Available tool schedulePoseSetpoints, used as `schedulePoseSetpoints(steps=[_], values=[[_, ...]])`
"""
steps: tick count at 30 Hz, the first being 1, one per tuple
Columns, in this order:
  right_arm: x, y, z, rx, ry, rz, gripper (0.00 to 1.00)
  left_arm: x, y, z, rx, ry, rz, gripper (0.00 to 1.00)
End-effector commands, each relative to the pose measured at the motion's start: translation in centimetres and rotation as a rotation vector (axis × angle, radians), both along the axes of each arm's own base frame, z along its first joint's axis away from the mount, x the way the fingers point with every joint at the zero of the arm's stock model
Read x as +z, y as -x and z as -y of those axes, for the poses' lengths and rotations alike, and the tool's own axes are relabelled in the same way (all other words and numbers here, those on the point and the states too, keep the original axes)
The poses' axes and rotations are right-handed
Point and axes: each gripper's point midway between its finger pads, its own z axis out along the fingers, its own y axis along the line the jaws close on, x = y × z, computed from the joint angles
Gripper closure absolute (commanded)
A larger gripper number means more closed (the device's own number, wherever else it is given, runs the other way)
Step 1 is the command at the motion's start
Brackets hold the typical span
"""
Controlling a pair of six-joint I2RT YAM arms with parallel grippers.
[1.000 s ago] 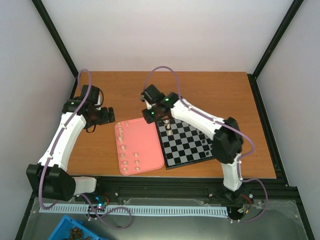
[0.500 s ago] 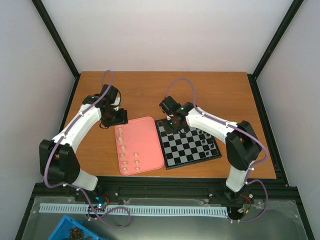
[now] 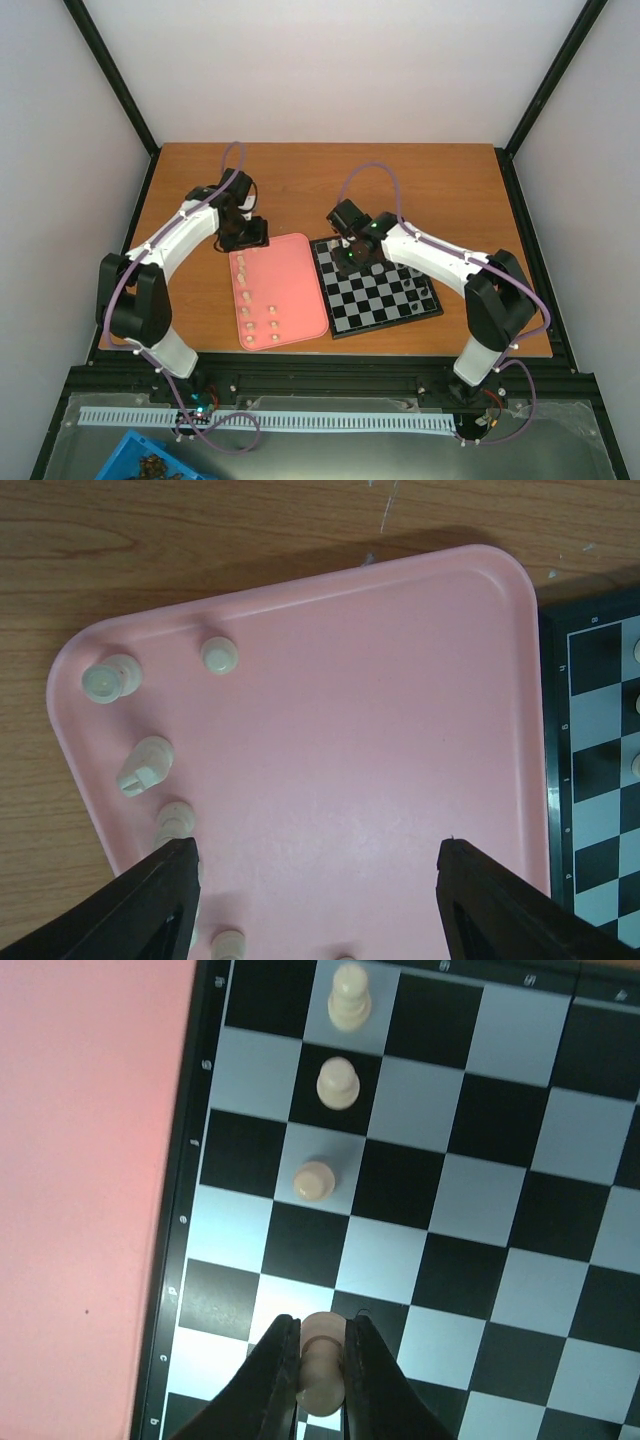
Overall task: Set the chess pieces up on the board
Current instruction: Place the chess piece on the chessboard.
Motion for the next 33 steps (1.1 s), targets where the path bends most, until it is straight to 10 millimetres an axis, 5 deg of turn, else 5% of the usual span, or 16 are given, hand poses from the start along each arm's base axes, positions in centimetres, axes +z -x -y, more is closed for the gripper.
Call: schedulePoseSetpoints(steps=[1,14,33], values=[[-0.8,0.9,-0.5,0.006,-0.022,-0.024,0.97,1.1,-1.4,0.7,0.007,0.024,0.043,0.33],[-4.4,0.4,-1.4,0.001,0.017,-0.049,0.97,0.7,-1.7,1.0,-0.012,0.028,0.027,0.33],[-6.1,0.0,-1.7,-0.004,0.036,-0.066,0.97,0.5,-1.8,1.2,-0.026,0.027,0.018,0.34]])
